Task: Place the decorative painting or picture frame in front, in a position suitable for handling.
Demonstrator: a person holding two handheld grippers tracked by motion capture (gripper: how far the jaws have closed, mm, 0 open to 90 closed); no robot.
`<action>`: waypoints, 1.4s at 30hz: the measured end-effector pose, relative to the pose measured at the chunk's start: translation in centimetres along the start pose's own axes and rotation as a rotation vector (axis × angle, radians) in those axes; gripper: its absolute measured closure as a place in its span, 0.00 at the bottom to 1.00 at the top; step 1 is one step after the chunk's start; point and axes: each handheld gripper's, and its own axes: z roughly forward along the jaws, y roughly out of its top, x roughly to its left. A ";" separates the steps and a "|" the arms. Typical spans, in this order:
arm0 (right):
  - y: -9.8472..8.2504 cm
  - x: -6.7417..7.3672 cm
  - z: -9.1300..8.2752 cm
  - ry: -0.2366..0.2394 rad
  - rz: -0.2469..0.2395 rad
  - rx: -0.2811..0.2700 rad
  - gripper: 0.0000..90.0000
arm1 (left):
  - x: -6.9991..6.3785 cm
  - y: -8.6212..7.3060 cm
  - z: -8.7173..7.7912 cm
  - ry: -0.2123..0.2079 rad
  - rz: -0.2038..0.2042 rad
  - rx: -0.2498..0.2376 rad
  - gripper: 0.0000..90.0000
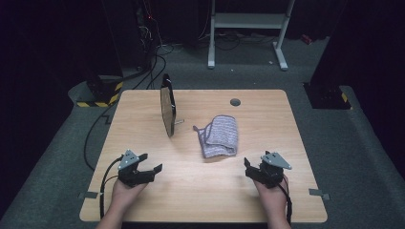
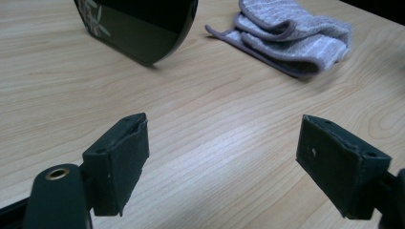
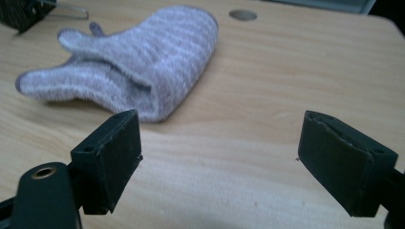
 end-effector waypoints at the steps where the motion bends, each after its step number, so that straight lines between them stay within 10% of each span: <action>1: -0.4 -0.2 0.2 0.019 0.016 0.021 0.16 | -0.1 0.0 0.0 -0.001 0.002 -0.002 0.21; 27: 2.4 2.3 1.8 0.135 0.011 0.040 0.16 | -0.2 0.1 0.0 -0.032 0.021 -0.007 0.20; 42: 8.1 4.6 11.5 0.131 0.038 0.193 0.07 | -0.2 0.1 0.0 -0.041 0.034 -0.022 0.20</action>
